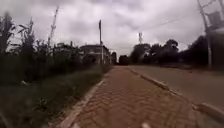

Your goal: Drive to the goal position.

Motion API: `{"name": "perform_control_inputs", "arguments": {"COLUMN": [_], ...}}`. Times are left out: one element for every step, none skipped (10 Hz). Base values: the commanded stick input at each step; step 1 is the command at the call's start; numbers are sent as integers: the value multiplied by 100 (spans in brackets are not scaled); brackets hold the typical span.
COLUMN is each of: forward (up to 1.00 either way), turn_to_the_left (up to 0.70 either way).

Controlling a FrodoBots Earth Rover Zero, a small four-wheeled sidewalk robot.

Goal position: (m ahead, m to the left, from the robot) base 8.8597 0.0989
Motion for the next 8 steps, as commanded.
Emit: {"name": "perform_control_inputs", "arguments": {"forward": [70, 70, 70, 70, 70, 70, 70, 70], "turn_to_the_left": [0, 0, 0, 0, 0, 0, 0, 0]}}
